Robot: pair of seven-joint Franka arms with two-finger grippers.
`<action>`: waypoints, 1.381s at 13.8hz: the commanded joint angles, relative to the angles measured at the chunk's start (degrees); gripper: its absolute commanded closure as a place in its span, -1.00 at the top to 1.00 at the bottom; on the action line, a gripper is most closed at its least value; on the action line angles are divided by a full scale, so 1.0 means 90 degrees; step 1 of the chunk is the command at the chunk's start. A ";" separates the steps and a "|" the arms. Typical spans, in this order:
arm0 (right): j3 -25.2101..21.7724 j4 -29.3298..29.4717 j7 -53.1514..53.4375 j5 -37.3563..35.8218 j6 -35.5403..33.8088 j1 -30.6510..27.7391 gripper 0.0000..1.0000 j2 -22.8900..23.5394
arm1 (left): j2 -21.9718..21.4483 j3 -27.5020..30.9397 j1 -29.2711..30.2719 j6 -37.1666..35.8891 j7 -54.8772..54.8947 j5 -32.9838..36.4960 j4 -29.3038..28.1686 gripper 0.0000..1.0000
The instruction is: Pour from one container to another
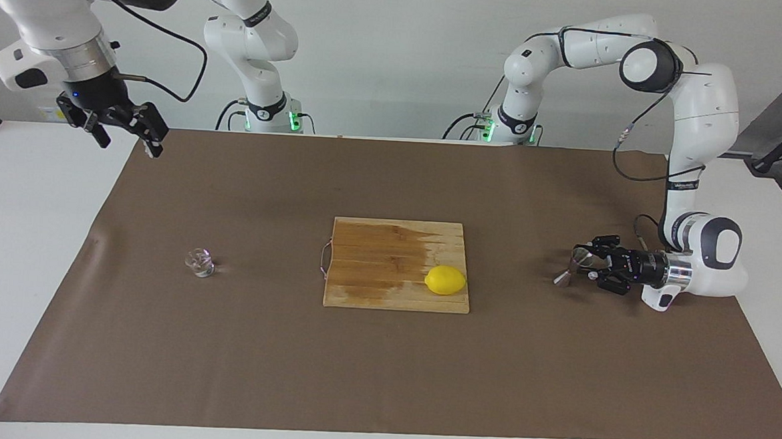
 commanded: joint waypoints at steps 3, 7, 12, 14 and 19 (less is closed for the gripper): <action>0.0064 -0.0175 0.0030 0.0168 -0.0023 -0.0082 1.00 -0.0160 | 0.0028 -0.0134 0.0132 0.0078 0.0066 0.0077 -0.0095 -0.10; 0.0064 -0.0175 0.0030 0.0168 -0.0023 -0.0082 1.00 -0.0160 | 0.0018 -0.0144 0.0093 0.0068 -0.0022 0.0067 -0.0076 -0.25; 0.0064 -0.0175 0.0030 0.0168 -0.0023 -0.0082 1.00 -0.0160 | 0.0018 -0.0212 0.0006 -0.0010 -0.0187 0.0048 0.0041 -0.28; 0.0064 -0.0175 0.0030 0.0168 -0.0023 -0.0082 1.00 -0.0160 | 0.0008 -0.0232 -0.0121 -0.0059 -0.0305 -0.0011 0.0080 -0.28; 0.0064 -0.0175 0.0030 0.0168 -0.0023 -0.0082 1.00 -0.0160 | -0.0352 -0.0242 -0.0677 0.0000 -0.0354 -0.0596 0.0051 -0.28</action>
